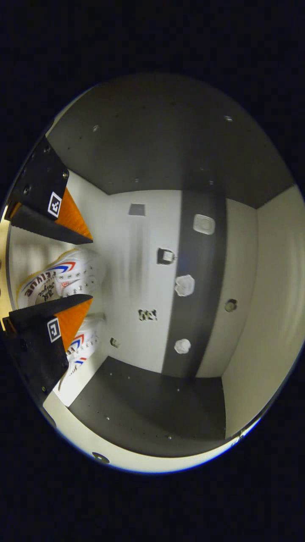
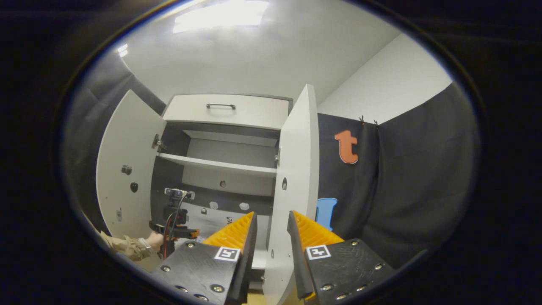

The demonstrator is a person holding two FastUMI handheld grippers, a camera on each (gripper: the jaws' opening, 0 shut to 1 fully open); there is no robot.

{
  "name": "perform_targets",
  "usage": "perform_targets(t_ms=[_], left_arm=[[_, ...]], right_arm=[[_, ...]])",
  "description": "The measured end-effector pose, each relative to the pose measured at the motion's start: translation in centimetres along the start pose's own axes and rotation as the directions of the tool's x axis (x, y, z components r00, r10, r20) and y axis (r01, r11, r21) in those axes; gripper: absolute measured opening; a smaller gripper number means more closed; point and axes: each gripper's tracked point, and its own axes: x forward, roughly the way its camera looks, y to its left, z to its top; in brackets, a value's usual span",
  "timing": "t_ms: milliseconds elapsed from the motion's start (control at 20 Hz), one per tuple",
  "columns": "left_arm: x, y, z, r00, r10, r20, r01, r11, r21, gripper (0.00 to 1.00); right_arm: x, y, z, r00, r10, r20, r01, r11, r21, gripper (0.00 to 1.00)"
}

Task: Grab one shoe with the right hand and put it into the shoe cabinet, grab the other shoe with the left hand and put it into the shoe cabinet; then close the right door with the right hand and the left door with the left hand.

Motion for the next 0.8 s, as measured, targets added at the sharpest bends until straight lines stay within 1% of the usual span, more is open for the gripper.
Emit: perform_targets(t_ms=[100, 150, 250, 300, 400, 700, 750, 800], left_arm=[[-1.9, -1.2, 2.6, 0.998, -0.016, 0.056, 0.015, 0.999, 0.028, 0.71], [-2.8, -1.9, 4.0, 0.996, -0.026, 0.086, 0.023, 0.999, 0.038, 0.71], [-5.0, -3.2, 6.5, 0.989, -0.045, 0.138, 0.037, 0.998, 0.054, 0.71], [-6.1, -3.8, 7.4, 0.987, -0.049, 0.156, 0.039, 0.997, 0.067, 0.7], [-8.5, -5.0, 9.0, 0.98, -0.061, 0.187, 0.044, 0.995, 0.09, 0.7], [-16.0, -9.2, 10.4, 0.973, -0.106, 0.207, 0.094, 0.993, 0.066, 0.7], [-17.2, -9.7, 10.8, 0.969, -0.113, 0.219, 0.101, 0.993, 0.066, 0.64], [-18.4, -10.3, 11.0, 0.966, -0.124, 0.229, 0.112, 0.992, 0.066, 0.65]], right_arm=[[0.0, 0.2, -0.1, 1.0, 0.019, 0.001, -0.019, 1.0, 0.01, 0.42], [-0.1, 0.3, -0.1, 1.0, 0.029, 0.001, -0.029, 0.999, 0.015, 0.39], [-0.1, 0.4, -0.2, 0.999, 0.05, 0.001, -0.05, 0.998, 0.023, 0.39], [-0.3, 0.5, -0.3, 0.998, 0.06, 0.0, -0.06, 0.998, 0.025, 0.42], [-0.6, 0.6, -0.2, 0.997, 0.078, 0.003, -0.078, 0.997, 0.028, 0.42], [-1.3, 0.7, 0.0, 0.992, 0.124, 0.015, -0.125, 0.991, 0.04, 0.42], [-1.4, 0.6, 0.0, 0.991, 0.13, 0.015, -0.131, 0.99, 0.043, 0.42], [-1.5, 0.5, 0.0, 0.991, 0.135, 0.016, -0.136, 0.99, 0.049, 0.39]])
